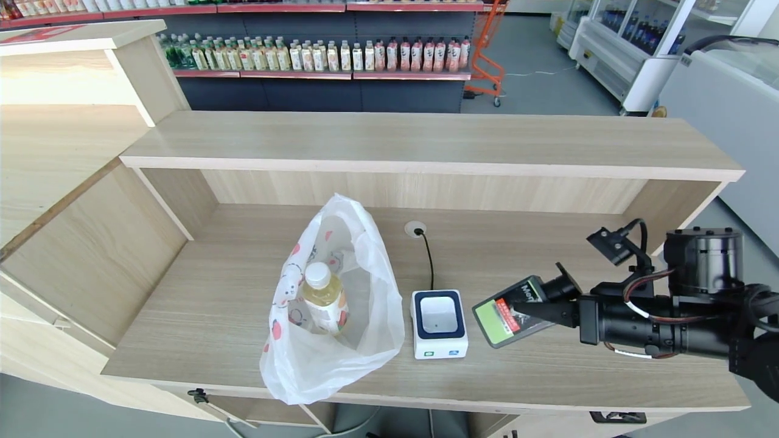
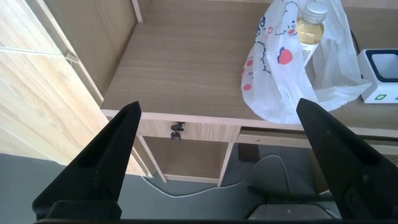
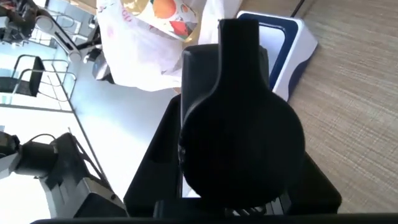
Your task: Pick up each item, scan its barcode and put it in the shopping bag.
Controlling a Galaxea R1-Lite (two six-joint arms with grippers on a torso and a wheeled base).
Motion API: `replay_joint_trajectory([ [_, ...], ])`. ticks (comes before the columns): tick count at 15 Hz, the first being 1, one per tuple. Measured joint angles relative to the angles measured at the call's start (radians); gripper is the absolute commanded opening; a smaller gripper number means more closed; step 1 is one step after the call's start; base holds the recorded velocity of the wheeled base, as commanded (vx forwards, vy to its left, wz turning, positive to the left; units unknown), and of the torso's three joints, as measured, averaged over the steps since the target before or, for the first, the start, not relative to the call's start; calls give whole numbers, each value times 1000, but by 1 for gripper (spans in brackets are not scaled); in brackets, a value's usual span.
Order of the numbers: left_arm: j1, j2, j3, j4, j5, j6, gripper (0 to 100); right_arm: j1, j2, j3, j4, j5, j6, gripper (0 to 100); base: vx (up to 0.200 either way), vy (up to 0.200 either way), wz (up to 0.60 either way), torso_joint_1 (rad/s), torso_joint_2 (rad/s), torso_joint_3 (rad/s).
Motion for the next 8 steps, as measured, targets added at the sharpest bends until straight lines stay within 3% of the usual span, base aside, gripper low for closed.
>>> replay_joint_trajectory([
  [4, -1, 0, 0, 0, 0, 0, 100, 2, 127, -7, -136, -17, -16, 0, 0, 0, 0, 0, 0, 0],
  [8, -1, 0, 0, 0, 0, 0, 100, 28, 213, -23, -150, -16, -69, 0, 0, 0, 0, 0, 0, 0],
])
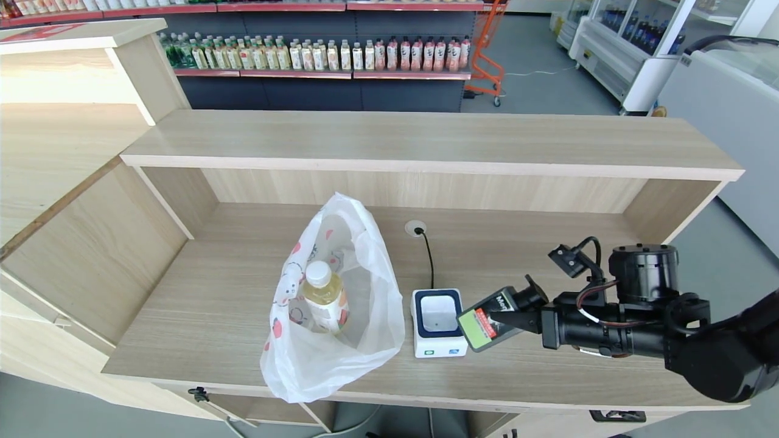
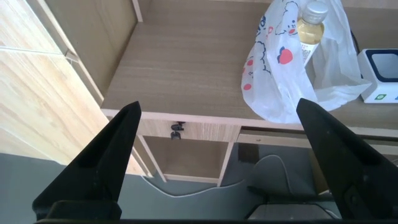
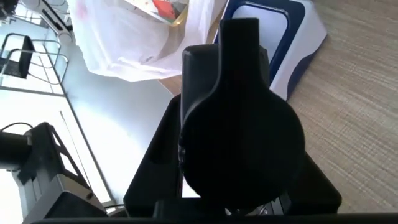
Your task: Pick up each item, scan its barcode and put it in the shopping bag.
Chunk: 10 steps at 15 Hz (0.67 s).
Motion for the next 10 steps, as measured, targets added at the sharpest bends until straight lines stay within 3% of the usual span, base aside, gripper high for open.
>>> replay_joint_trajectory([
  [10, 0, 0, 0, 0, 0, 0, 100, 54, 154, -180, -7, -56, -1, 0, 0, 0, 0, 0, 0, 0],
])
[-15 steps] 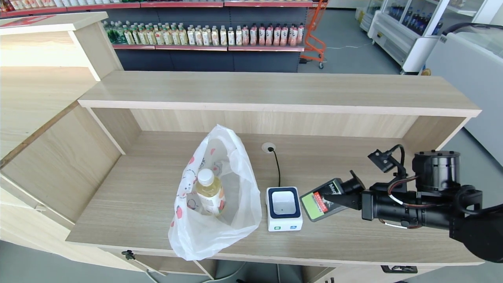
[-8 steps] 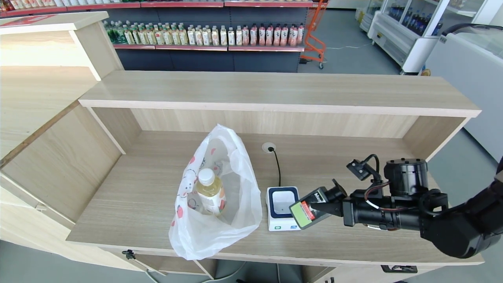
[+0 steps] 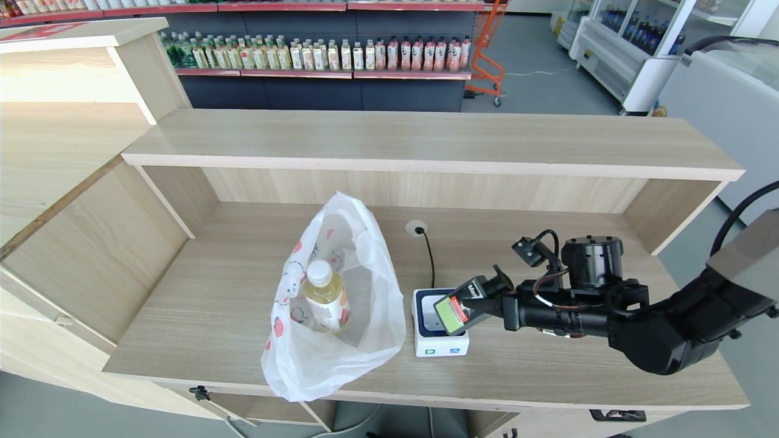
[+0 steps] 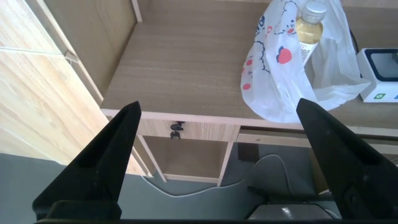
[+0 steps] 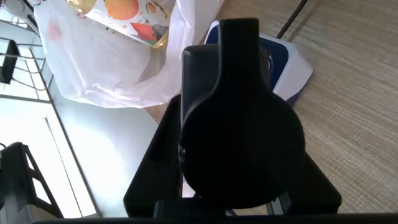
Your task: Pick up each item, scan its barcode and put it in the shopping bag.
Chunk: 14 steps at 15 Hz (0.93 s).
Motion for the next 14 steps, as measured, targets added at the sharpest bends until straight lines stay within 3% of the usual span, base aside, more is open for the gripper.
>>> replay_joint_trajectory([
  [14, 0, 0, 0, 0, 0, 0, 100, 29, 73, -68, -30, -4, 3, 0, 0, 0, 0, 0, 0, 0],
])
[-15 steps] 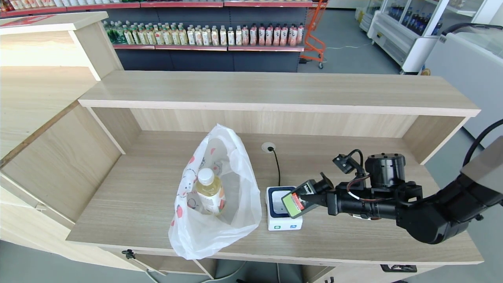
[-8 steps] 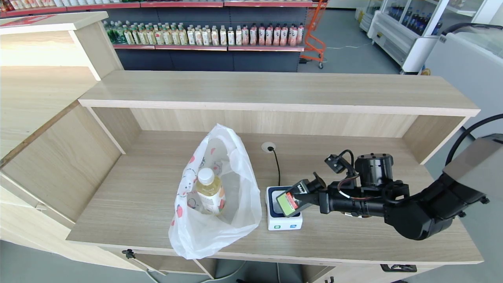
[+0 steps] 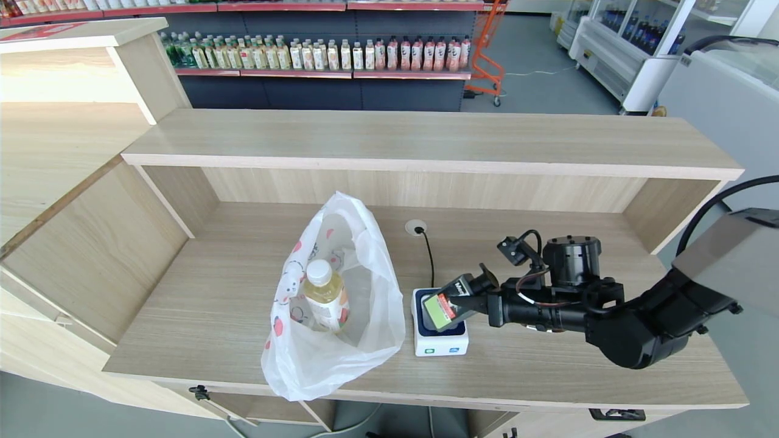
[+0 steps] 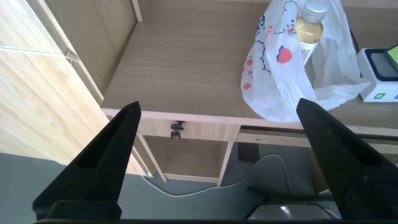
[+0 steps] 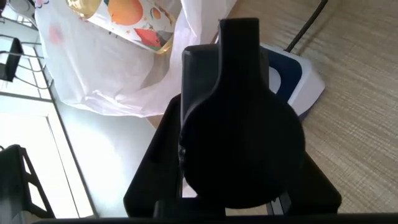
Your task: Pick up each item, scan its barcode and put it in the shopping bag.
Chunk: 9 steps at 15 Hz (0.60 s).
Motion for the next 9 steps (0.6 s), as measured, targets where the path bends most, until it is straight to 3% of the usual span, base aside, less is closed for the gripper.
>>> replay_joint_trajectory([
  [6, 0, 0, 0, 0, 0, 0, 100, -8, -119, 29, -11, 0, 10, 0, 0, 0, 0, 0, 0, 0],
  [9, 0, 0, 0, 0, 0, 0, 100, -24, -228, 95, -166, -30, -69, 0, 0, 0, 0, 0, 0, 0],
])
